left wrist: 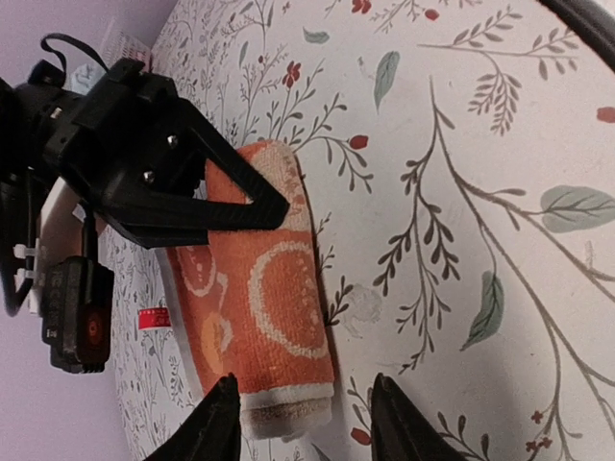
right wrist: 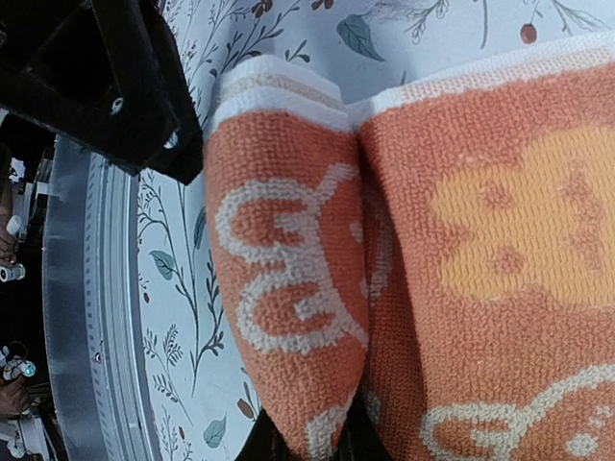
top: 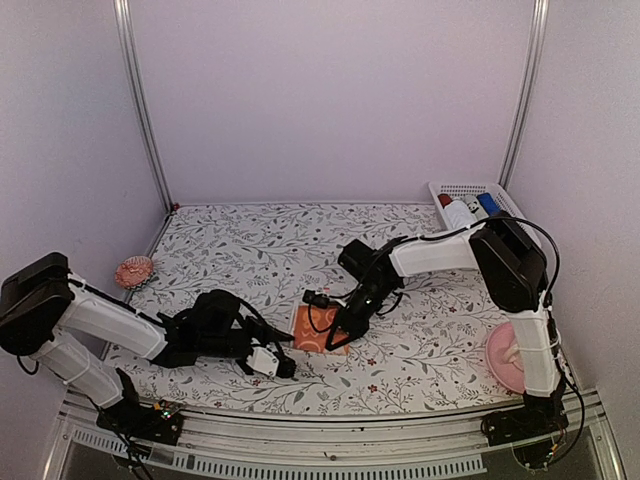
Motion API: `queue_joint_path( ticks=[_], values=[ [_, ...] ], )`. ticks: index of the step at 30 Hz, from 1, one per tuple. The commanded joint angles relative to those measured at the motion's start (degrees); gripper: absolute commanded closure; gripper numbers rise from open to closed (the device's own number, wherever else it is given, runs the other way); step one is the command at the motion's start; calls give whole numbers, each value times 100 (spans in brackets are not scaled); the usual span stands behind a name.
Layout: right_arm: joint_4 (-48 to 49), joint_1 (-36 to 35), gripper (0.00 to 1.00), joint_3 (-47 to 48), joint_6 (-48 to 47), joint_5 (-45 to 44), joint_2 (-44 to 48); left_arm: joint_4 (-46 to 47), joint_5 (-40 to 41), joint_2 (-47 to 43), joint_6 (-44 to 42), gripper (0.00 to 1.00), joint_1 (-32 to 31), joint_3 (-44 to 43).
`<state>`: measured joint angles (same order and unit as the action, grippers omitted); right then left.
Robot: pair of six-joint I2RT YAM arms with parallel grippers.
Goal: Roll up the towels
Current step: Roll the towel at the center of the board.
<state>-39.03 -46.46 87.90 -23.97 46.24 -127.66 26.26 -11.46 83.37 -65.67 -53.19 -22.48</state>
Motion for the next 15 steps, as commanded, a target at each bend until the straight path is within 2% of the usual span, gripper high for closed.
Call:
queue_joint_path(
  ticks=[1,8,12,15],
  values=[
    [-309,68,92,140,-19,-17,-208,866,577,402,-203,53,-235,79],
    [-353,79,92,156,-72,7,-253,1610,1196,968,-269,53,-409,54],
    [-390,76,92,182,-107,33,-294,1688,1401,1228,-262,53,-426,-67],
    [-414,83,92,200,-155,45,-319,1653,1539,1410,-270,58,-430,-160]
  ],
)
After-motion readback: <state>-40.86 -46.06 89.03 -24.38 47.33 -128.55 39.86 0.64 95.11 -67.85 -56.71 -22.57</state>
